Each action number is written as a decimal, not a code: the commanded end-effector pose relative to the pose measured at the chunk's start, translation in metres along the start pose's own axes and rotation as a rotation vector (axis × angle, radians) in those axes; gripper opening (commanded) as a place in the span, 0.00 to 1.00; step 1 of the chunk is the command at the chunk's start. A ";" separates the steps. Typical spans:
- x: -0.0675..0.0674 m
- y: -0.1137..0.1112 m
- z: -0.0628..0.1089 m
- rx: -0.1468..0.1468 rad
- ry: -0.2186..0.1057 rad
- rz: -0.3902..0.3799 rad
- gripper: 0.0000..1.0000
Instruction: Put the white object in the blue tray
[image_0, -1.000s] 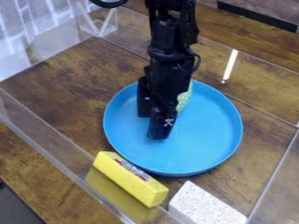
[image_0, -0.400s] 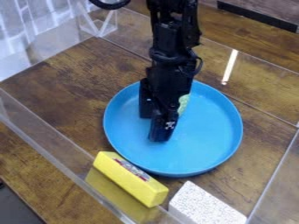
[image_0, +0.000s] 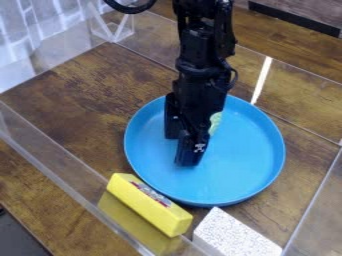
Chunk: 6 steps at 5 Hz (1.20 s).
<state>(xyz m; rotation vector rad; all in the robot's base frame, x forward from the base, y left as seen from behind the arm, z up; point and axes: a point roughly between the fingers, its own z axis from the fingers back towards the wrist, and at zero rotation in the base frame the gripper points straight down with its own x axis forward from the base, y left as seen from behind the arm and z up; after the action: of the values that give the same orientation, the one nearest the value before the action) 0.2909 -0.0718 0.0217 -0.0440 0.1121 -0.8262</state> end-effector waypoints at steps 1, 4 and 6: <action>0.007 -0.008 0.000 -0.001 0.002 -0.041 1.00; 0.007 0.013 0.007 0.023 0.010 -0.031 1.00; 0.003 0.019 0.023 0.052 0.007 -0.024 1.00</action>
<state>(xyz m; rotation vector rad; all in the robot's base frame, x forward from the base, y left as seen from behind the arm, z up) 0.3023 -0.0649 0.0243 -0.0047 0.1574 -0.8690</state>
